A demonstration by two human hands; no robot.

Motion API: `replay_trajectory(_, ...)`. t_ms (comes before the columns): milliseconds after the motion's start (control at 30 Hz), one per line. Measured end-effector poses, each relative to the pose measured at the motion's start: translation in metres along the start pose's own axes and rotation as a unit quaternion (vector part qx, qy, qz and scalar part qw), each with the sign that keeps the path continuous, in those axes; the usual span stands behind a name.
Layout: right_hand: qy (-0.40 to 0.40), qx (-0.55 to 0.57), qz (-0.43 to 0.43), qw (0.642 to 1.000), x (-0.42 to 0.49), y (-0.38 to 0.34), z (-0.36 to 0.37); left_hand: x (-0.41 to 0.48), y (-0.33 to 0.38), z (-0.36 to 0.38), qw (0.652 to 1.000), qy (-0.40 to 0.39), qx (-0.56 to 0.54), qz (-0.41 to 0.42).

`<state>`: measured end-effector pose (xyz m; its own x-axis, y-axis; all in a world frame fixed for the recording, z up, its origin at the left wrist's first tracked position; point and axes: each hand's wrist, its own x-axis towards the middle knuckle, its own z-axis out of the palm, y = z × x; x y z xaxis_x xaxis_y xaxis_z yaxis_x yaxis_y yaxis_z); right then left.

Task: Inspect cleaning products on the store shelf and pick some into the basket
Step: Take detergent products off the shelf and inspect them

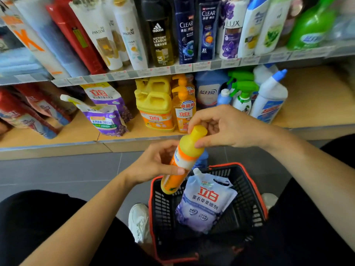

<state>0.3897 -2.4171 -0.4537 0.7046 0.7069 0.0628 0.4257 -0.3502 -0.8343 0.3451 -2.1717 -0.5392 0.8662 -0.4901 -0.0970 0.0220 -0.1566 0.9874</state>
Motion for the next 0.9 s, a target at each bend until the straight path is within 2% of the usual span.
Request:
replay_trajectory(100, -0.025, -0.016, -0.004, 1.000, -0.003, -0.002, -0.001, 0.001, -0.002, 0.000, 0.999, -0.029, -0.003, -0.014)
replay_trajectory(167, -0.021, -0.038, -0.005, 0.999, -0.004, 0.000, 0.001, 0.002, -0.004, 0.000, 1.000, -0.022, 0.004, -0.011)
replay_trajectory(333, 0.089, -0.075, -0.010, 0.993, -0.002, 0.010, 0.008, 0.003, -0.006, 0.005, 0.993, 0.071, 0.091, 0.029)
replay_trajectory(433, 0.148, -0.057, -0.002, 0.987, 0.001, 0.018, 0.009, 0.001, -0.006, 0.011, 0.975, 0.140, 0.159, 0.067)
replay_trajectory(567, 0.204, -0.043, 0.008, 0.978, 0.006, 0.024, 0.015, -0.002, -0.004, 0.018, 0.946, 0.220, 0.223, 0.079)
replay_trajectory(700, 0.165, 0.018, 0.016, 0.986, 0.007, 0.024, 0.013, -0.003, -0.002, 0.016, 0.942, 0.245, 0.219, 0.066)
replay_trajectory(900, 0.074, 0.093, -0.013, 0.993, 0.007, 0.022, 0.008, -0.001, -0.004, 0.008, 0.981, 0.179, 0.066, 0.032)
